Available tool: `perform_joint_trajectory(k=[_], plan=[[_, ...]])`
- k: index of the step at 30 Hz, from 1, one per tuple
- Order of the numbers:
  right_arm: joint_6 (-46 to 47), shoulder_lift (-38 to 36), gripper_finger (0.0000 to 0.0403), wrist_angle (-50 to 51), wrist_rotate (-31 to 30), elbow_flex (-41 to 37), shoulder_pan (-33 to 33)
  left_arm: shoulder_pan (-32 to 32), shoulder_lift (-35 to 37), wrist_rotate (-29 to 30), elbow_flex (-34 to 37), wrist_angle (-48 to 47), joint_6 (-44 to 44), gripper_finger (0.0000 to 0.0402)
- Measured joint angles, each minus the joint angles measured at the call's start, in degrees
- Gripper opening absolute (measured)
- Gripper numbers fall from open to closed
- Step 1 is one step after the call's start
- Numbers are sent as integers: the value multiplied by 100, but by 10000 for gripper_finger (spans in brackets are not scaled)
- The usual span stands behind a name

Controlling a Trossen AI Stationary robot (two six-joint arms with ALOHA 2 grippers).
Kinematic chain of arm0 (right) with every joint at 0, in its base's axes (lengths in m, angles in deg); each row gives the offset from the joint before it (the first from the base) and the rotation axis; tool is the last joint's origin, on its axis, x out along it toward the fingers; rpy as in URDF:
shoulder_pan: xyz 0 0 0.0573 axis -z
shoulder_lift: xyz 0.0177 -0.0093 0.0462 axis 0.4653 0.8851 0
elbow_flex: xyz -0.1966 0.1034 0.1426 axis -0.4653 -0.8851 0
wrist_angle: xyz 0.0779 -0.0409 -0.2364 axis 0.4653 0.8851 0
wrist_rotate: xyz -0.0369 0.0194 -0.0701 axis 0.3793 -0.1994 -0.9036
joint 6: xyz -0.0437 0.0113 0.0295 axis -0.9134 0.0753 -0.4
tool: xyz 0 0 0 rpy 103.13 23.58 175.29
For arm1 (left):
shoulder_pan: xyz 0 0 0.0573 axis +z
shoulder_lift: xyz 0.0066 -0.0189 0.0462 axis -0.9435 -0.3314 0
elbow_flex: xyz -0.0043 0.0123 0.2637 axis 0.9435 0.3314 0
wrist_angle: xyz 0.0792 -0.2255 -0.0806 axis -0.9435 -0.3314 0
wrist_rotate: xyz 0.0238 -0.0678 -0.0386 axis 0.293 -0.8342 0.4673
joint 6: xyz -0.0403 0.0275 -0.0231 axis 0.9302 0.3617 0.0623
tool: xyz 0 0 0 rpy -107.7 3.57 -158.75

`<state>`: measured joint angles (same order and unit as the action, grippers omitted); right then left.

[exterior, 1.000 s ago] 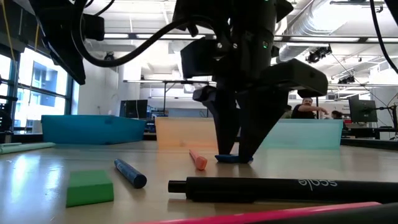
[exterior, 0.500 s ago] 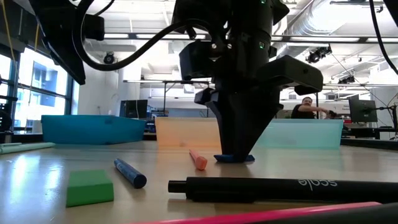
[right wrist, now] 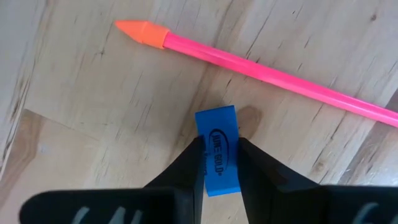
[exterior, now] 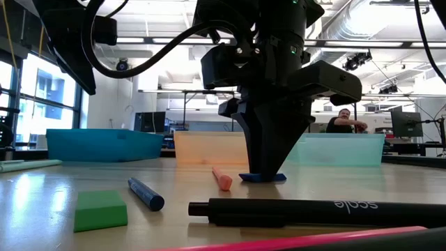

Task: Sort crayons/erasers/pens/pencils in bins
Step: Put the blue eraser into the green bin

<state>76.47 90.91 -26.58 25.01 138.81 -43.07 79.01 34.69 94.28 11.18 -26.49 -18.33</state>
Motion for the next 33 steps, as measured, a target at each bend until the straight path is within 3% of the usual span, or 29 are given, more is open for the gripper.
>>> perform_joint_trajectory(k=[33], plan=[[1178,-203,60,22,-183,-24,-7,0,2,-29,0,0,-116,156]])
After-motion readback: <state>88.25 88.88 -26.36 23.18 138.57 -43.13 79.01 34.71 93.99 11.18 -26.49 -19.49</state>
